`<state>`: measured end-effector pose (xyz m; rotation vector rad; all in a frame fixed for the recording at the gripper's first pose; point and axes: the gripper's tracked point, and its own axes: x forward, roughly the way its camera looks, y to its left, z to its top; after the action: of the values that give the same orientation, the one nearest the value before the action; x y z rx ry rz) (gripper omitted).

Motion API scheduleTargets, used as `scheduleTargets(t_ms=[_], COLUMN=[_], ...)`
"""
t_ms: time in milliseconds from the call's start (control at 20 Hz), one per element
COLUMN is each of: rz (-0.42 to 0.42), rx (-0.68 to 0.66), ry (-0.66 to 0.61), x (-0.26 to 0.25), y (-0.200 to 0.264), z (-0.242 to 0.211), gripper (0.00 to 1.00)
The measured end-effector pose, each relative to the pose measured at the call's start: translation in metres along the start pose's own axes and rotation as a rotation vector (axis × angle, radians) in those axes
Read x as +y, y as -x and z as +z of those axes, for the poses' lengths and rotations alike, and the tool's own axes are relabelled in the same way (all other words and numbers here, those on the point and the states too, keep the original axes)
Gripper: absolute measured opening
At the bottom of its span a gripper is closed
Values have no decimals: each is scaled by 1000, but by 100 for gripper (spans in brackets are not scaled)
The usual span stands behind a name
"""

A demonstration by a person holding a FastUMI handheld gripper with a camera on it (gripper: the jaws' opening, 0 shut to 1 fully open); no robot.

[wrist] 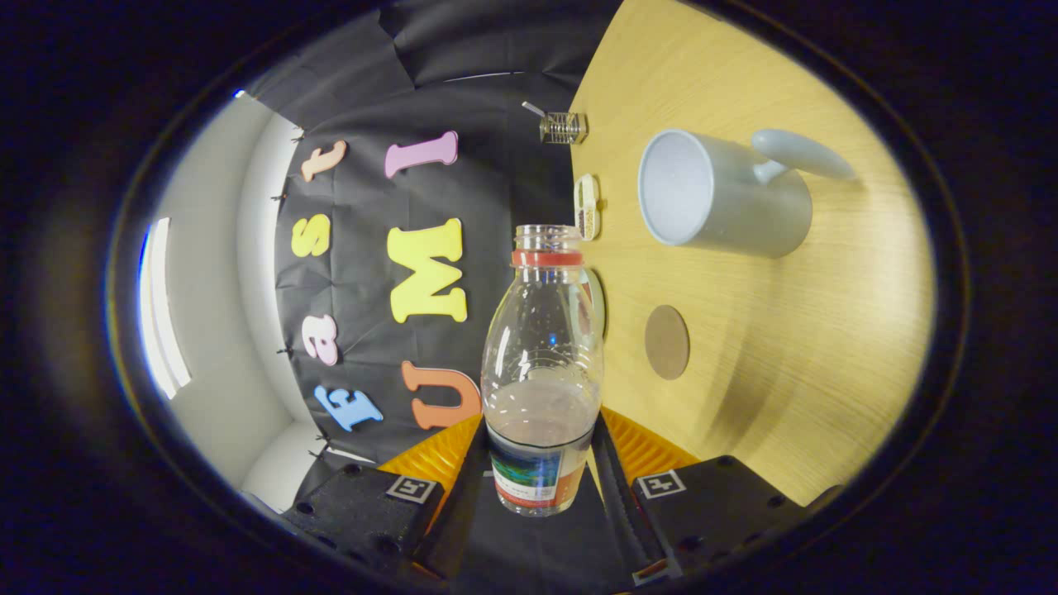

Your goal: Take the bottle from table, then pour the juice into the cup, finally place the bottle on the coaster

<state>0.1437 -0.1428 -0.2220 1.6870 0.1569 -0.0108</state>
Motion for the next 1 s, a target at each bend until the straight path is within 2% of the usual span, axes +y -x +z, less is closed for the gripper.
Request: scheduleTargets(t_ms=[450, 1000], rz=[11, 19], rx=[-8, -9], ry=[-109, -159], x=[4, 9], y=[-1, -5], z=[0, -5], gripper=[73, 73])
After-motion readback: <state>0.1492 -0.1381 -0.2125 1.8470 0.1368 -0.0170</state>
